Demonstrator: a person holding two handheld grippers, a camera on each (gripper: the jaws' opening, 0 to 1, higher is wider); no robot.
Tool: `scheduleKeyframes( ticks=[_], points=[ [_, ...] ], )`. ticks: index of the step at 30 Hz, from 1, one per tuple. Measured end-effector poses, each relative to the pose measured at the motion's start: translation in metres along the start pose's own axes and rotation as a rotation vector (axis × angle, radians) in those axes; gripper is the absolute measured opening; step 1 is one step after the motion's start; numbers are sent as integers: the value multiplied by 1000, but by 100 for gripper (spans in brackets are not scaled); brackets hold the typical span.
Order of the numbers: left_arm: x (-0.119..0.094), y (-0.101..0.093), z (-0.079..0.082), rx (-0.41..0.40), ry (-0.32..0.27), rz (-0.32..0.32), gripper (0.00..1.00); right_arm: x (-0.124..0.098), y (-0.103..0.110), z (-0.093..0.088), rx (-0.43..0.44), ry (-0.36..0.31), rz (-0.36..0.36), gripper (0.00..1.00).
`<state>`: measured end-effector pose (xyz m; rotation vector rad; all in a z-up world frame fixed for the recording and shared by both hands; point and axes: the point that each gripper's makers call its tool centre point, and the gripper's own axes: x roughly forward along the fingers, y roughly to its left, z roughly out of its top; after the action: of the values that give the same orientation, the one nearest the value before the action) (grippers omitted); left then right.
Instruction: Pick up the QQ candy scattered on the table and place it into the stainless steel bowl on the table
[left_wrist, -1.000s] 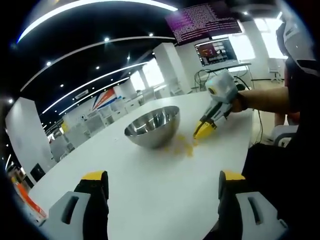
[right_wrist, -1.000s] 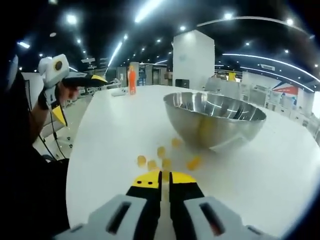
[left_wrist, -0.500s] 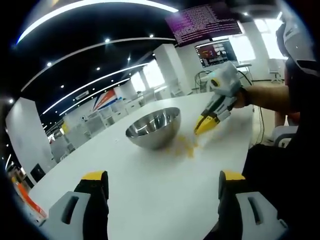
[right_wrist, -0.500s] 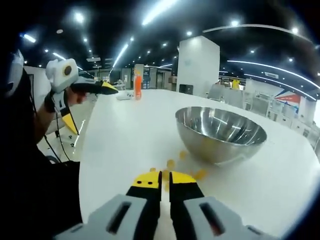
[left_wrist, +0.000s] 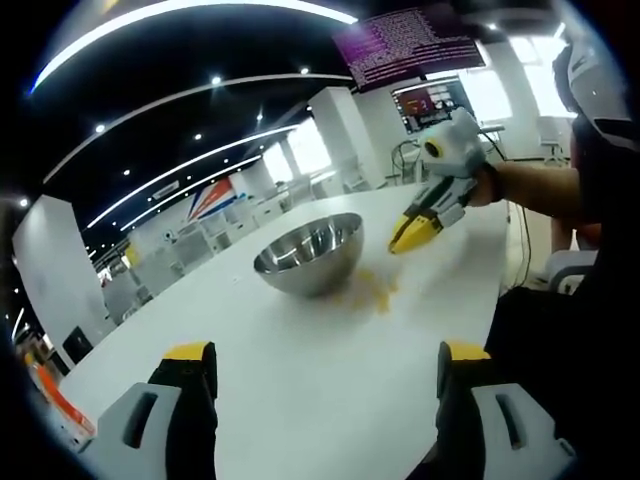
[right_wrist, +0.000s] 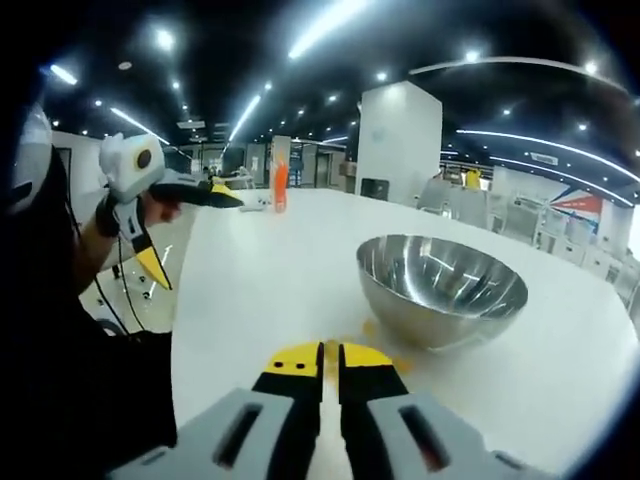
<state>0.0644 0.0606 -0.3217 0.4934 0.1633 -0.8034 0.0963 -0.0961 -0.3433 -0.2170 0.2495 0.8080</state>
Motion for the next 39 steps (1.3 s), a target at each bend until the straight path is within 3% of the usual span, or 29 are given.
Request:
scheduleKeyframes(
  ticks=[14, 26, 32, 39],
  points=[
    [0, 0, 0, -1, 0, -1, 92, -21, 5, 35, -17, -65, 5, 6],
    [2, 0, 0, -3, -2, -1, 92, -41, 14, 80, -96, -135, -11, 6],
    [2, -1, 0, -2, -1, -3, 92, -44, 9, 98, -131, -154, -24, 6],
    [0, 1, -1, -5, -1, 6, 91, -48, -1, 135, -170, -213, -63, 6]
  ],
)
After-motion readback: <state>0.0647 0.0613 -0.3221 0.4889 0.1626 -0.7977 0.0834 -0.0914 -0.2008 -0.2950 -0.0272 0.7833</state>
